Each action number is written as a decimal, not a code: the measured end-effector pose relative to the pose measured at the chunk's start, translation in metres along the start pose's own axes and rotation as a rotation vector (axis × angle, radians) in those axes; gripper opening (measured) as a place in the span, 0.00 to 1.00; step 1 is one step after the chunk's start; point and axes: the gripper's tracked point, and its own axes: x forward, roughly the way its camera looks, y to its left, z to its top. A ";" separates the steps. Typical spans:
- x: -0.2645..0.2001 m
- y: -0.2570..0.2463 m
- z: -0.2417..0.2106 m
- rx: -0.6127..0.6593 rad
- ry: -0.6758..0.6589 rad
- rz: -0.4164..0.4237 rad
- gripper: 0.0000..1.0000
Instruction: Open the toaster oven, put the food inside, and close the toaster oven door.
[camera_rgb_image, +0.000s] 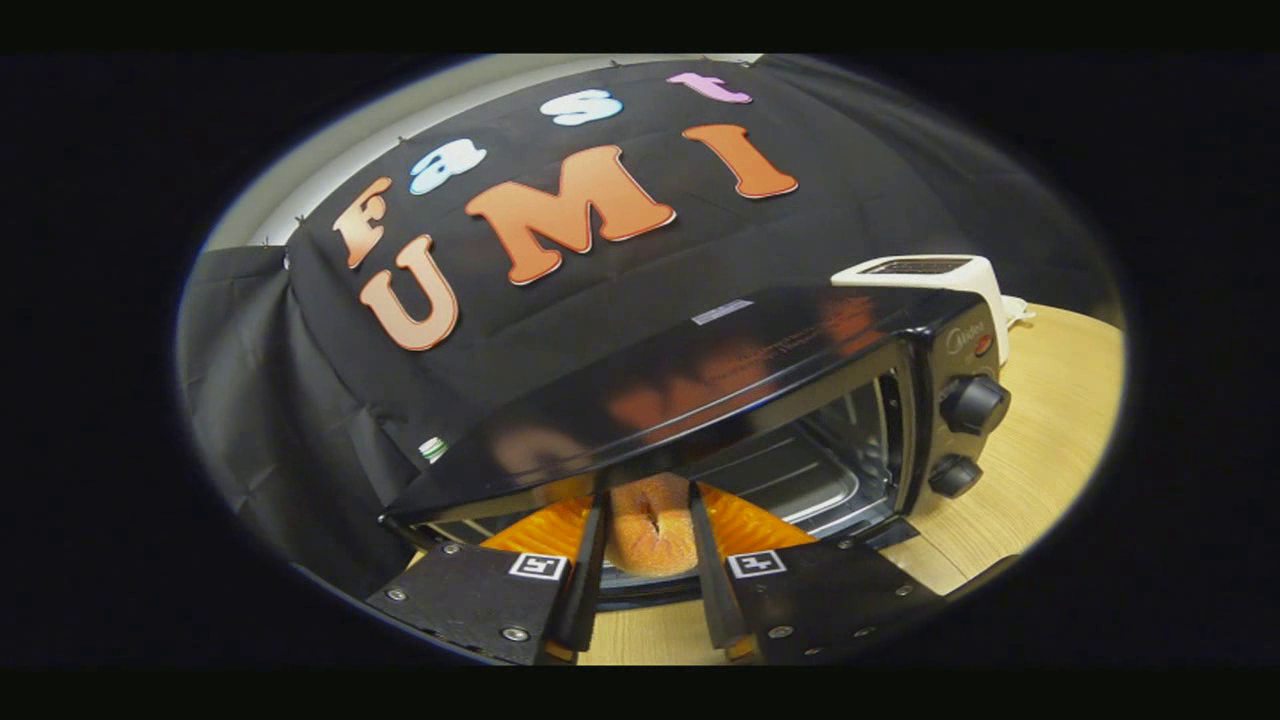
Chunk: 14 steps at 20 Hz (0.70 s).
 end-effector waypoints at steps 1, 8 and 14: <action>0.005 -0.003 -0.001 -0.008 0.004 -0.012 0.44; 0.024 -0.006 -0.013 -0.033 0.037 -0.065 0.56; 0.017 -0.009 -0.014 -0.091 0.032 -0.095 0.99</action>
